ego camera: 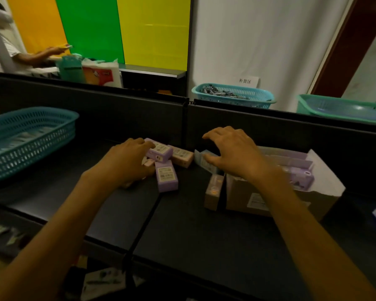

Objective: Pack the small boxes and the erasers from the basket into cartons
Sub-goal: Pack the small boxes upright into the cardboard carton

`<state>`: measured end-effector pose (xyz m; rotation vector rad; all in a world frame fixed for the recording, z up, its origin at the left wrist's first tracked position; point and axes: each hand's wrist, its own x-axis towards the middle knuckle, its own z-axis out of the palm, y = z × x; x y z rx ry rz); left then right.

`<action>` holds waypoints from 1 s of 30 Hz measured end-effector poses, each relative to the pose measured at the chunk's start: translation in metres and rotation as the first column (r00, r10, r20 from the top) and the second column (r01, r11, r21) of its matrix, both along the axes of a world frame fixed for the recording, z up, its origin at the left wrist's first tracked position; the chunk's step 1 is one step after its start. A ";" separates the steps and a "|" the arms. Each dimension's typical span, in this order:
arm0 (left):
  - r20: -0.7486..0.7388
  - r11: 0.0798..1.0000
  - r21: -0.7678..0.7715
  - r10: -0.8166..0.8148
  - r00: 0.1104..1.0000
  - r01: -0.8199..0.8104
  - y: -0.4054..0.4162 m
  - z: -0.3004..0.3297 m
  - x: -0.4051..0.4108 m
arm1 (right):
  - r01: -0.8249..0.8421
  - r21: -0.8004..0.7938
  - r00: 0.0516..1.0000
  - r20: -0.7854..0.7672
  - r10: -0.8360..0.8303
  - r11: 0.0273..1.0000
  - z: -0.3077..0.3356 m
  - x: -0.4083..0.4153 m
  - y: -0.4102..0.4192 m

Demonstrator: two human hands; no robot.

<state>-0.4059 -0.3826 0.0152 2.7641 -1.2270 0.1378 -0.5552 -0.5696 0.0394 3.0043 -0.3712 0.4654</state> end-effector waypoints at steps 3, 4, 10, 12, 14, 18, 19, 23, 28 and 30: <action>0.009 1.000 0.011 -0.026 1.000 0.026 0.016 -0.001 0.021 | 0.056 0.030 0.998 -0.040 -0.055 0.998 -0.009 0.020 0.024; 0.013 0.999 0.013 -0.041 0.999 0.040 0.021 -0.003 0.028 | 0.072 0.041 0.996 -0.053 -0.070 0.997 -0.013 0.027 0.032; -0.086 0.993 0.037 -0.113 0.990 0.116 0.045 -0.017 0.064 | 0.196 0.148 0.974 -0.148 -0.174 0.969 -0.045 0.060 0.069; -0.141 0.991 0.036 -0.119 0.983 0.125 0.051 -0.025 0.075 | 0.213 0.192 0.969 -0.165 -0.182 0.958 -0.057 0.070 0.076; -0.159 0.994 0.021 -0.107 0.982 0.111 0.054 -0.035 0.082 | 0.239 0.231 0.964 -0.174 -0.201 0.943 -0.068 0.079 0.081; -0.131 0.994 0.019 -0.104 0.986 0.108 0.052 -0.058 0.088 | 0.295 0.287 0.951 -0.181 -0.250 0.911 -0.088 0.091 0.091; -0.120 0.995 0.012 -0.101 0.988 0.103 0.052 -0.061 0.088 | 0.296 0.306 0.951 -0.178 -0.251 0.905 -0.091 0.093 0.093; -0.047 0.993 0.024 -0.113 0.992 0.114 0.046 -0.067 0.088 | 0.275 0.385 0.961 -0.140 -0.239 0.881 -0.094 0.094 0.091; -0.021 0.986 0.054 -0.157 0.987 0.157 0.039 -0.070 0.083 | 0.323 0.268 0.930 -0.266 -0.253 0.908 -0.089 0.082 0.086; -0.051 0.981 0.062 -0.183 0.982 0.186 0.039 -0.070 0.081 | 0.334 0.264 0.918 -0.309 -0.249 0.905 -0.090 0.079 0.085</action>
